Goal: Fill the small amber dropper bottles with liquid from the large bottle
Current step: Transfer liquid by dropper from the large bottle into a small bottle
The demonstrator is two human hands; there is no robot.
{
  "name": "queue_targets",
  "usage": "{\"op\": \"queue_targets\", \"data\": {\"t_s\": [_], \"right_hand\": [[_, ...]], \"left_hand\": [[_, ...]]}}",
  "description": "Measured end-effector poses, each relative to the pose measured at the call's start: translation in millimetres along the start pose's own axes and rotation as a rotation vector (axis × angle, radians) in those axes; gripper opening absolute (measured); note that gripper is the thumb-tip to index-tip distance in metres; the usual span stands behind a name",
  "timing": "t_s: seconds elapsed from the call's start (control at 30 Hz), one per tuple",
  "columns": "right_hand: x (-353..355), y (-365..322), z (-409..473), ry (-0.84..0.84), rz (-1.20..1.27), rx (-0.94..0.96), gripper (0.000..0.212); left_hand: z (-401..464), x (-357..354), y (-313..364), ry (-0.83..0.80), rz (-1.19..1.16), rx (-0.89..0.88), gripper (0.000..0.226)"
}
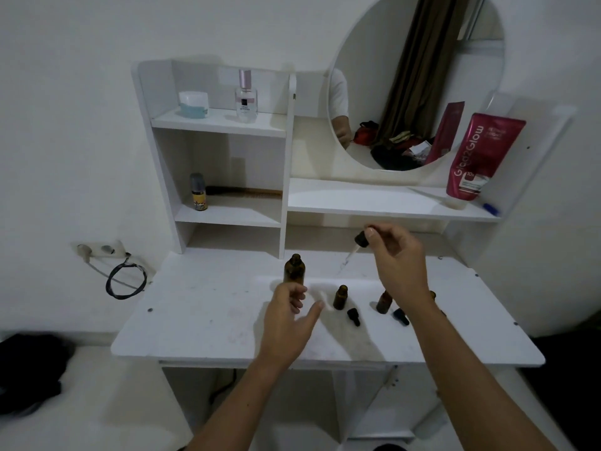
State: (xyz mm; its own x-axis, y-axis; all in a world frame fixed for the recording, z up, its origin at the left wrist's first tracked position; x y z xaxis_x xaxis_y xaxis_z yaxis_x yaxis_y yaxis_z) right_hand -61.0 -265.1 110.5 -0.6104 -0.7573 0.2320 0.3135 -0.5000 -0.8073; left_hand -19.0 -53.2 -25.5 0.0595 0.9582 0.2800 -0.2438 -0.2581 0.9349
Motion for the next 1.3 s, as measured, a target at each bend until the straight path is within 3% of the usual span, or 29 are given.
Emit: {"op": "queue_targets", "data": {"t_s": [0.13, 0.4, 0.67, 0.9, 1.1, 1.3], "right_hand": [[11.7, 16.4, -13.2, 0.015, -0.1, 0.006, 0.011], [8.1, 28.3, -13.6, -0.008, -0.099, 0.01, 0.014], [-12.1, 43.5, -24.1, -0.119, -0.143, 0.043, 0.007], [-14.9, 45.1, -26.8, -0.091, -0.192, 0.051, 0.012], [-22.8, 46.6, -26.4, -0.187, -0.158, -0.006, 0.011], [-20.3, 43.5, -25.2, -0.137, -0.199, -0.01, 0.013]], "left_hand": [[-2.3, -36.2, 8.4, -0.149, 0.002, -0.019, 0.035], [20.0, -63.6, -3.5, -0.213, 0.104, 0.018, 0.056], [26.8, -71.1, -5.9, -0.225, 0.214, -0.017, 0.025], [26.5, -70.9, -5.3, -0.226, 0.237, -0.018, 0.024], [26.4, -72.2, -9.6, -0.226, 0.223, 0.007, 0.025], [25.7, -71.7, -8.5, -0.219, 0.237, 0.013, 0.023]]}}
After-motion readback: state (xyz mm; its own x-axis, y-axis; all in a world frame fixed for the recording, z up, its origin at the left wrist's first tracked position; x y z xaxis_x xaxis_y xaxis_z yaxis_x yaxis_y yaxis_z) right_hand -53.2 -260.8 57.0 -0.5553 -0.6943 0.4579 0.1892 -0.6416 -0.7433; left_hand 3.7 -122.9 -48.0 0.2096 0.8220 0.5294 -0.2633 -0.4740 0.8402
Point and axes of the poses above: each hand's wrist, its own z-axis towards the middle knuckle, its own x-axis out of the back of the hand, y = z × x, the point moved 6 cm from there along z, towards the middle knuckle, and after that the axes turned 7 degrees about x, right-handed, at the moved point
